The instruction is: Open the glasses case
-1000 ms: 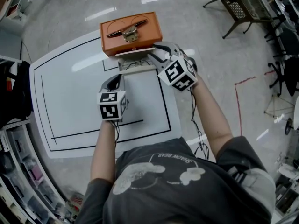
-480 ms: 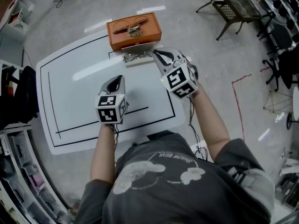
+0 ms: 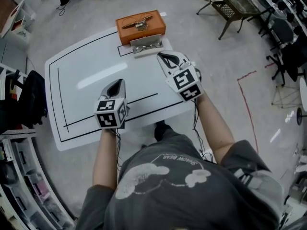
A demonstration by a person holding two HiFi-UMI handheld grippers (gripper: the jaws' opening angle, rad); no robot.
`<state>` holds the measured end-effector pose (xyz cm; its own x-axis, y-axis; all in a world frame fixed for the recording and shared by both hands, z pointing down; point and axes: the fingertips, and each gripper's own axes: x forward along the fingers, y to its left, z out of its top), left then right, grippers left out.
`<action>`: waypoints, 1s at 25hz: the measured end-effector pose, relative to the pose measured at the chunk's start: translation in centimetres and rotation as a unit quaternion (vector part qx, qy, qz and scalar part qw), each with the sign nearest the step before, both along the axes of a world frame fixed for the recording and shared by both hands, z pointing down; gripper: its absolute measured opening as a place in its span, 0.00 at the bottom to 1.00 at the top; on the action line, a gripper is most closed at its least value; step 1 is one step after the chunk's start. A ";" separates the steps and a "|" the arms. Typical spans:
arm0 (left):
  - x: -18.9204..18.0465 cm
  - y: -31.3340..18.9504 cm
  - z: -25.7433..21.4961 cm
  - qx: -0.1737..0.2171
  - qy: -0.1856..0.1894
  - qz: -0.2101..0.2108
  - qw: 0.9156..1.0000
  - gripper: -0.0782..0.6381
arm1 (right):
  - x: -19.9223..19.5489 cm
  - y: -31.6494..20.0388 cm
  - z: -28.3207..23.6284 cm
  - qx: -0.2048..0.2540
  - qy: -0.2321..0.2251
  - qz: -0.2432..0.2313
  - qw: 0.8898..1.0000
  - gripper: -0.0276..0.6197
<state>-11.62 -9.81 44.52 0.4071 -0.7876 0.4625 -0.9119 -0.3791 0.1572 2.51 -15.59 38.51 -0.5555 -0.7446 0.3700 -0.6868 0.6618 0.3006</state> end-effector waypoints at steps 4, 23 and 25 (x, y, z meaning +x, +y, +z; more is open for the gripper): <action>-1.3 2.8 -1.2 0.014 0.006 0.005 1.000 0.11 | -1.0 3.4 -2.5 0.019 -0.036 0.014 0.999 0.04; -7.7 16.7 -3.6 0.049 0.043 0.014 0.998 0.11 | -5.5 19.6 -1.4 -0.022 -0.060 0.054 0.996 0.04; -8.1 17.5 -2.9 0.040 0.052 0.011 0.998 0.11 | -5.5 20.7 -0.5 -0.039 -0.071 0.061 0.995 0.04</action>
